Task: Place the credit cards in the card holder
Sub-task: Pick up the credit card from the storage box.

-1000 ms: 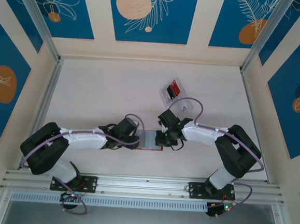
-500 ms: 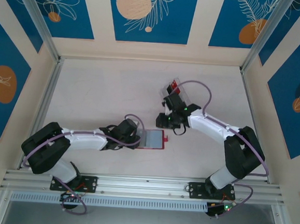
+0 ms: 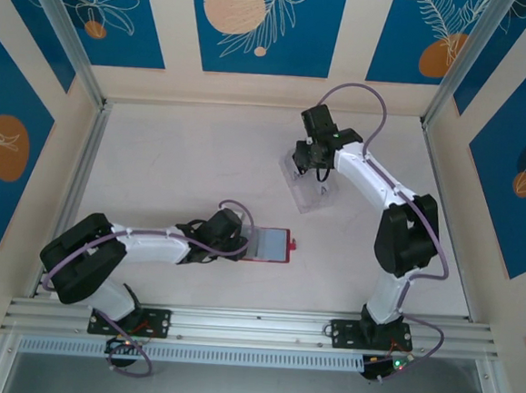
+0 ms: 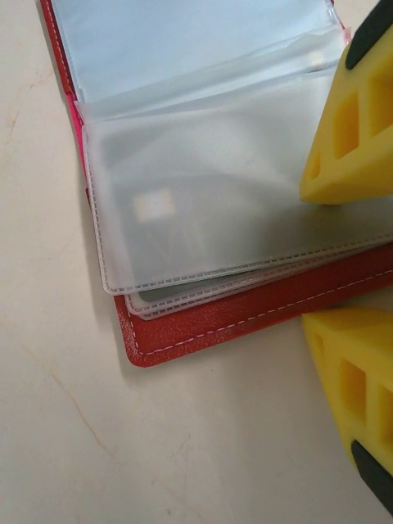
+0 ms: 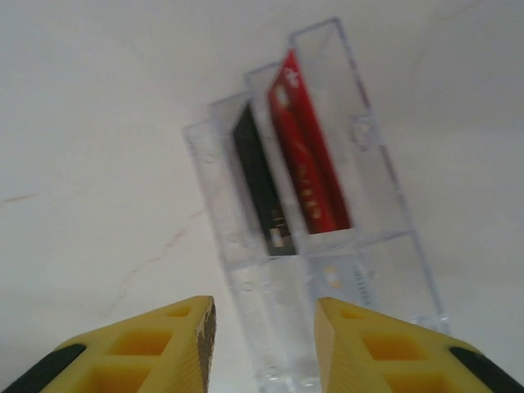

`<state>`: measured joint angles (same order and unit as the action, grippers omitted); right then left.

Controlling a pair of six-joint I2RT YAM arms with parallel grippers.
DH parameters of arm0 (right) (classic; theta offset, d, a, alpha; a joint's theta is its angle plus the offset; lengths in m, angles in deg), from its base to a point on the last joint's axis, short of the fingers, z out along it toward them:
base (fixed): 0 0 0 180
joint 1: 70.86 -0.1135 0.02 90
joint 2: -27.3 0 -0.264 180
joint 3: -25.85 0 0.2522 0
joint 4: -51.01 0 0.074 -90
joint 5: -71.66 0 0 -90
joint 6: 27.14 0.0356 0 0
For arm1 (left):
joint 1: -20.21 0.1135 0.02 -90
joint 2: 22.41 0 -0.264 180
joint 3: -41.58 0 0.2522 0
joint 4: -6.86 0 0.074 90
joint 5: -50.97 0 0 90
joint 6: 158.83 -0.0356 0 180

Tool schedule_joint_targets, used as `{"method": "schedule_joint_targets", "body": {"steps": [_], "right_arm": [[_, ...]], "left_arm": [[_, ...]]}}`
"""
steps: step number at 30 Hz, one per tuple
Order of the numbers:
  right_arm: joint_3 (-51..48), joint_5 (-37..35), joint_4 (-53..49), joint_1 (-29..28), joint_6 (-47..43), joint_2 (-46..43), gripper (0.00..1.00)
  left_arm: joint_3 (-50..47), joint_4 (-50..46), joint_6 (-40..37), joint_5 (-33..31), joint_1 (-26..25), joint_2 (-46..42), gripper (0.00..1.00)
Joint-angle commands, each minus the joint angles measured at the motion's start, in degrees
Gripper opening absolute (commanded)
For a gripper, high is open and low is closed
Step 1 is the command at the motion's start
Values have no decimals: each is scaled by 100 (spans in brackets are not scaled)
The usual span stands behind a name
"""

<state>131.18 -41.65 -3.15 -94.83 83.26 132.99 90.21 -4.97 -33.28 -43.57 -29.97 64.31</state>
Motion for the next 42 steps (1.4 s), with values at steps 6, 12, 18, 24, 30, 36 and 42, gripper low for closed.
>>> {"method": "schedule_joint_targets", "body": {"steps": [6, 12, 18, 24, 30, 36, 42], "right_arm": [[61, -243, -514, 338, -407, 101, 39], [-23, -182, -584, 367, -397, 238, 39], [-64, -64, -589, 333, -386, 346, 37], [-214, -102, -563, 299, -369, 323, 35], [-315, -69, -523, 269, -360, 350, 33], [-291, -31, -559, 261, -361, 469, 32], [-247, 89, -559, 252, -393, 452, 27]], "left_arm": [[-56, 179, 84, 512, -178, 468, 37], [2, 216, 103, 541, -186, 551, 37], [-1, 202, 110, 524, -188, 574, 37], [-12, 213, 127, 515, -186, 541, 37], [-34, 207, 128, 506, -186, 539, 37], [-35, 184, 120, 496, -188, 516, 37], [-26, 192, 120, 489, -186, 539, 37]]}}
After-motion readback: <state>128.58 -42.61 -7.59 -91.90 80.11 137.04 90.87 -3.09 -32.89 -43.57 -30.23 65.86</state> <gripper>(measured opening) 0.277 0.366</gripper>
